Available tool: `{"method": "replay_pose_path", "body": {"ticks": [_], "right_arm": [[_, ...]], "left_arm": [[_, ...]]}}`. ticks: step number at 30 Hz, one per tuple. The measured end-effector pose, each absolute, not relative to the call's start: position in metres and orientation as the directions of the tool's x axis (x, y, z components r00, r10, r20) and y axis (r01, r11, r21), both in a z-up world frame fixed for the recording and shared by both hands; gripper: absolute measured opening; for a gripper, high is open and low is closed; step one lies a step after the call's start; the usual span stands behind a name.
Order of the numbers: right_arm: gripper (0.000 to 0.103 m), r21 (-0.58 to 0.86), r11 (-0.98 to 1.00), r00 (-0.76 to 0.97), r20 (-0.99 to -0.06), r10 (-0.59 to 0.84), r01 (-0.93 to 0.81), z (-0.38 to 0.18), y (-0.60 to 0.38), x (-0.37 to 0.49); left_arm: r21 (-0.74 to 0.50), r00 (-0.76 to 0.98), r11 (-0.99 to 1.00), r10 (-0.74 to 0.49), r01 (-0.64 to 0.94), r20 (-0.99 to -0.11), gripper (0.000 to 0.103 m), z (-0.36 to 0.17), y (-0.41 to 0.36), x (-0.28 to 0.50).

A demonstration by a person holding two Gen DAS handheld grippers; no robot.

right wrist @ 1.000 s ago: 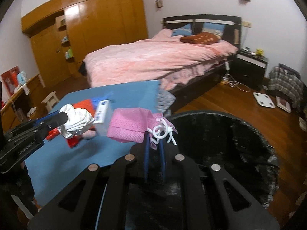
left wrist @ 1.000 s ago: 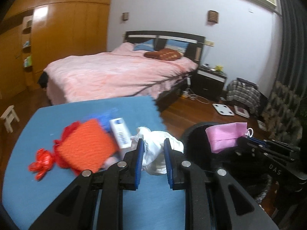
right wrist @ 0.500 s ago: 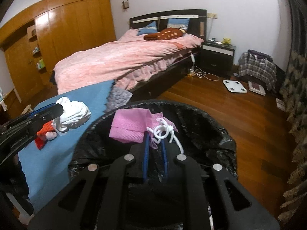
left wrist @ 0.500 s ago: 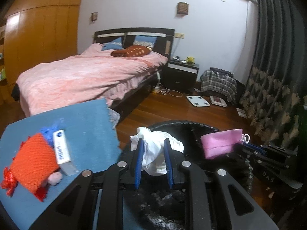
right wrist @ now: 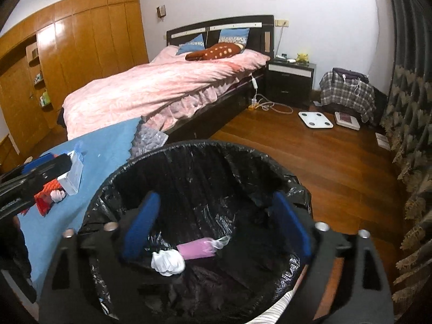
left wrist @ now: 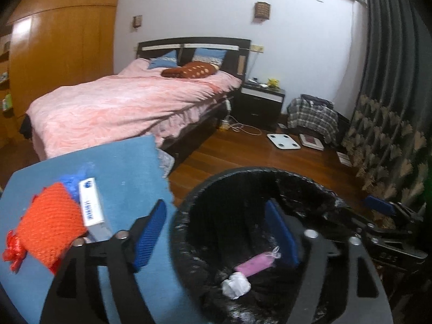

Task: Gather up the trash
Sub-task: 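Grasp the white box with the right tool while the left tool grasps the orange foam net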

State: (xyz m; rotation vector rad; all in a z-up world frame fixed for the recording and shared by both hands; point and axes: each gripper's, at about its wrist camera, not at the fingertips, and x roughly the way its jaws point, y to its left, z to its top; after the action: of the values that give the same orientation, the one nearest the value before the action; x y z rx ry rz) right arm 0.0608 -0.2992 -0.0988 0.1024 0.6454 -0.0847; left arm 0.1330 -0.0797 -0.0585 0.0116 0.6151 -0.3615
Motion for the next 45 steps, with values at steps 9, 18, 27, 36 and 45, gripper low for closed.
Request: {"method": "replay_pose_path", "body": {"ticks": [9, 18, 27, 36, 45], "right_arm": [[0.095, 0.073, 0.997, 0.801, -0.598, 0.013, 0.038, -0.091, -0.266, 0.073], [0.095, 0.082, 0.994, 0.801, -0.589, 0.106, -0.072, -0.086, -0.205, 0.1], [0.095, 0.078, 0.975, 0.787, -0.578, 0.215, -0.209, -0.086, -0.128, 0.133], [0.095, 0.066, 0.956, 0.747, -0.61, 0.264, -0.285, -0.107, -0.067, 0.16], [0.086, 0.033, 0.948, 0.711, -0.653, 0.261, -0.318, -0.133, -0.027, 0.183]], "left_arm": [[-0.075, 0.819, 0.978, -0.203, 0.193, -0.537, 0.094, -0.049, -0.017, 0.121], [-0.019, 0.86, 0.999, -0.032, 0.026, -0.509, 0.094, -0.047, 0.052, 0.112], [-0.002, 0.851, 0.995, 0.084, -0.1, -0.518, 0.094, -0.059, 0.11, 0.117], [-0.011, 0.825, 0.987, 0.126, -0.158, -0.551, 0.093, -0.083, 0.152, 0.124], [-0.034, 0.812, 0.984, 0.123, -0.173, -0.57, 0.093, -0.1, 0.172, 0.128]]}}
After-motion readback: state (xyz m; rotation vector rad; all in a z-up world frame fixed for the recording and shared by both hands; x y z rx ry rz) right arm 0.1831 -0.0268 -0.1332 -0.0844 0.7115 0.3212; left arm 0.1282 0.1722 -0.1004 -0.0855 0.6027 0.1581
